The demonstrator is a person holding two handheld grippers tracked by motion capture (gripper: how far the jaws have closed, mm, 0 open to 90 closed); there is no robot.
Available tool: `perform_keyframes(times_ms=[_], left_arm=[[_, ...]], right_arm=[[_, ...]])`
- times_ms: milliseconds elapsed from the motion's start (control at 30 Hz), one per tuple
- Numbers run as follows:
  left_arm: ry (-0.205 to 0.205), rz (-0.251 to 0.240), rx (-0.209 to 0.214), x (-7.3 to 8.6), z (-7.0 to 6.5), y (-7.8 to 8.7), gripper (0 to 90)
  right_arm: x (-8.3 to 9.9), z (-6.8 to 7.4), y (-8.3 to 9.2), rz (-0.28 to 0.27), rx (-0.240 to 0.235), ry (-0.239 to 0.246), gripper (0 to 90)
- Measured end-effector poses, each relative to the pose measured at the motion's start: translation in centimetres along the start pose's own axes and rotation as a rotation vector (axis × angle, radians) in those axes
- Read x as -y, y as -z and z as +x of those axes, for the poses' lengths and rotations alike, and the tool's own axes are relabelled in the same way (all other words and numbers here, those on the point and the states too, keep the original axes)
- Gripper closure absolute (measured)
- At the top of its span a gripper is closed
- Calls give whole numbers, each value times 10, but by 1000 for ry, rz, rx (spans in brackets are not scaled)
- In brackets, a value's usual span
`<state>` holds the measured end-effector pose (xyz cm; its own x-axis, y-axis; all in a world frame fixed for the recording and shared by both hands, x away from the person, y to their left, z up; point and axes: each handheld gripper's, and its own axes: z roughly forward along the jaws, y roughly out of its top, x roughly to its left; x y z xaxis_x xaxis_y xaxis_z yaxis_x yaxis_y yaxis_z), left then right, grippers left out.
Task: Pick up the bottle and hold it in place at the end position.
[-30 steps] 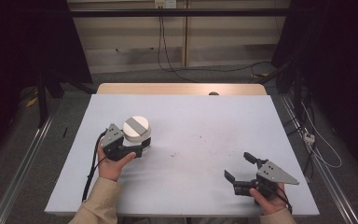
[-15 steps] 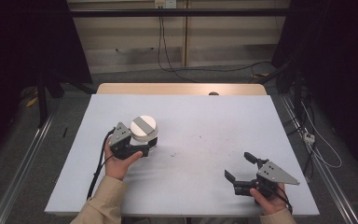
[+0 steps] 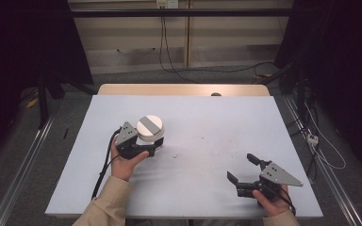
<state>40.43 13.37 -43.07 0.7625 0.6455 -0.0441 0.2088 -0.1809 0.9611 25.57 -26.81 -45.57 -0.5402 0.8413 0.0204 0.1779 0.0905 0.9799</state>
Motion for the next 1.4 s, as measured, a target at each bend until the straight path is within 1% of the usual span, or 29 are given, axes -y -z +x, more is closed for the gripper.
perform_keyframes(times_ms=[133, 233, 300, 433, 500, 567, 867, 967, 1000, 1233, 1400], left_arm=[[-8, 3, 7, -1, -2, -5, 186], [-3, -1, 8, -1, -3, -8, 186], [-11, 1, 11, -2, -3, -10, 186], [-6, -3, 14, -3, -5, -14, 186], [-10, -2, 14, -3, -5, -17, 186], [-4, -6, 12, -4, -6, -18, 186], [-14, -8, 21, -7, -7, -25, 186], [-10, -10, 27, -8, -9, -28, 186], [-16, -9, 27, -8, -9, -29, 186], [-19, -1, 28, -8, -11, -36, 186], [-17, -8, 30, -9, -12, -39, 186]], right_arm=[[0, 0, 0, 0, -1, 0, 34], [0, 0, 0, 1, -1, 0, 33], [0, 0, 0, 1, -1, 0, 33], [0, 0, 0, 0, -1, 0, 34], [0, 0, 0, 0, 1, 1, 35], [0, 0, 0, -2, -1, 2, 35], [0, 0, 0, -1, -1, 1, 37], [0, 0, 0, 1, 0, -1, 37], [0, 0, 0, 2, 0, -3, 37], [0, 0, 0, 1, 2, -2, 38], [0, -1, 0, 2, 2, -3, 38]])
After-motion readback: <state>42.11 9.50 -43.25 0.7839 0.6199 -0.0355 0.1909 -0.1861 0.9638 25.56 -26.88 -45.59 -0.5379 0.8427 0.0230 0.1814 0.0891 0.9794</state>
